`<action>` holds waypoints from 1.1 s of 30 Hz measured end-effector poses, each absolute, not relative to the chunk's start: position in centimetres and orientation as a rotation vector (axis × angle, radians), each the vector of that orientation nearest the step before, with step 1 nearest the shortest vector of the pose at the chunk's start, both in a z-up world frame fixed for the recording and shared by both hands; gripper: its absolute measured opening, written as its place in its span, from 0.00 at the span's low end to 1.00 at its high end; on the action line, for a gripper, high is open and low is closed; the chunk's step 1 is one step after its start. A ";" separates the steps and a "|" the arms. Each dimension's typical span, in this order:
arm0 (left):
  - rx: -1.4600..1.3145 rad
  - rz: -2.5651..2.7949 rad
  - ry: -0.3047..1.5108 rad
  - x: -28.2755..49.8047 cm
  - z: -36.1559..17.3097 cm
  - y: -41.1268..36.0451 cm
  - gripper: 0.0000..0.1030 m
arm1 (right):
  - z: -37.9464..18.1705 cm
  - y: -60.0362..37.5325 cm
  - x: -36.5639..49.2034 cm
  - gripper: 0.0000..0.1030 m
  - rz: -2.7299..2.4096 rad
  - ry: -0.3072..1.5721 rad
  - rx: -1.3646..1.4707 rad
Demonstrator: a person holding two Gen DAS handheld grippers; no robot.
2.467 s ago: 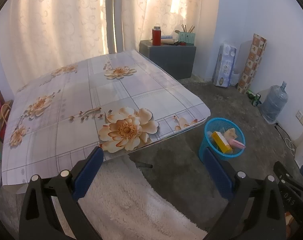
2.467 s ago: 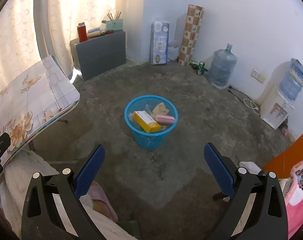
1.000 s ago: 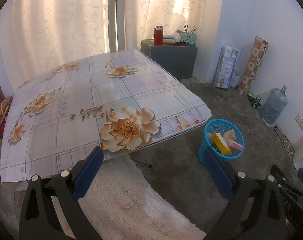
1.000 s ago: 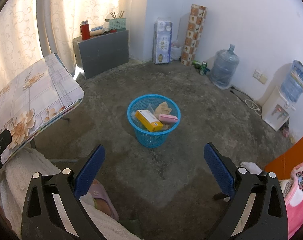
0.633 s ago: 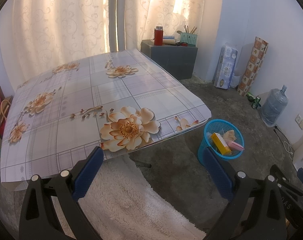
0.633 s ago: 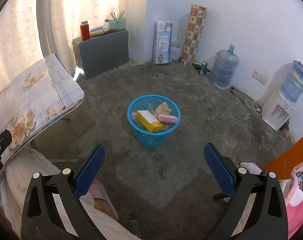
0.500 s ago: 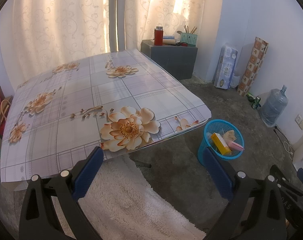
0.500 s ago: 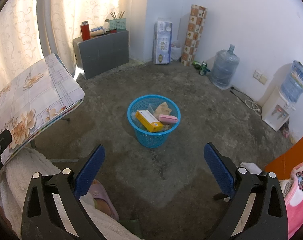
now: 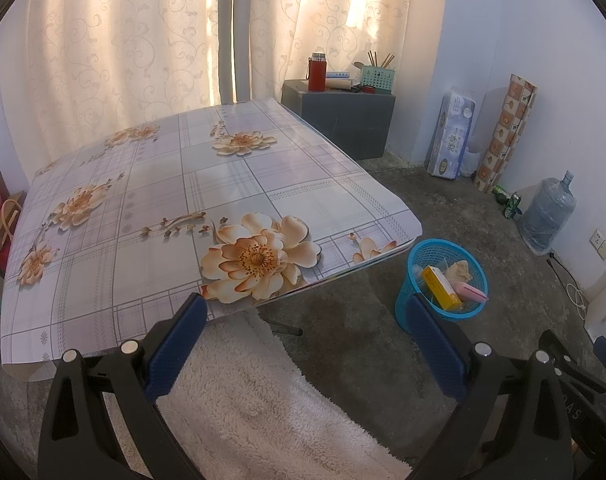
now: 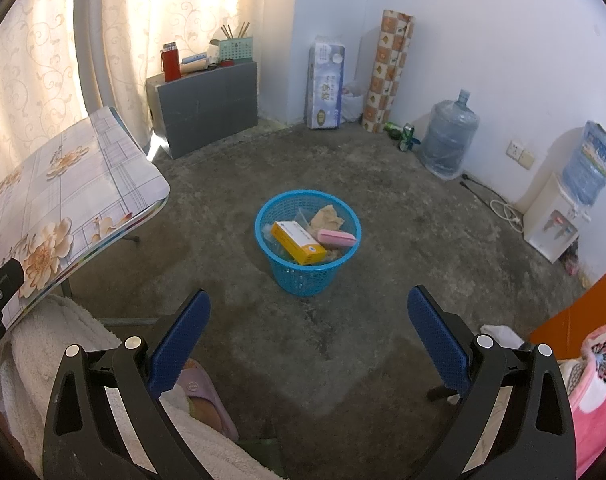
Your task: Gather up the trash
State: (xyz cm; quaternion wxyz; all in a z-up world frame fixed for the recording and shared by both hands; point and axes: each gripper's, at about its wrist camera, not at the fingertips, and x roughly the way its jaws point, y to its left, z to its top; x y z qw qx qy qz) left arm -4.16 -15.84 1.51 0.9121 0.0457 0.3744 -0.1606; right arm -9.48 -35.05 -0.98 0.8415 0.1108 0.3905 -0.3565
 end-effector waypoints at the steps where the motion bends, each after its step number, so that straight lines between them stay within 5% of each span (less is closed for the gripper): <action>1: 0.094 -0.331 0.772 -4.1 1.5 -15.8 0.95 | -1.0 -35.1 -9.5 0.92 -0.752 0.826 0.235; 33: 0.092 -0.331 0.773 -4.2 1.5 -15.9 0.94 | -1.1 -34.8 -9.4 0.92 -0.756 0.824 0.233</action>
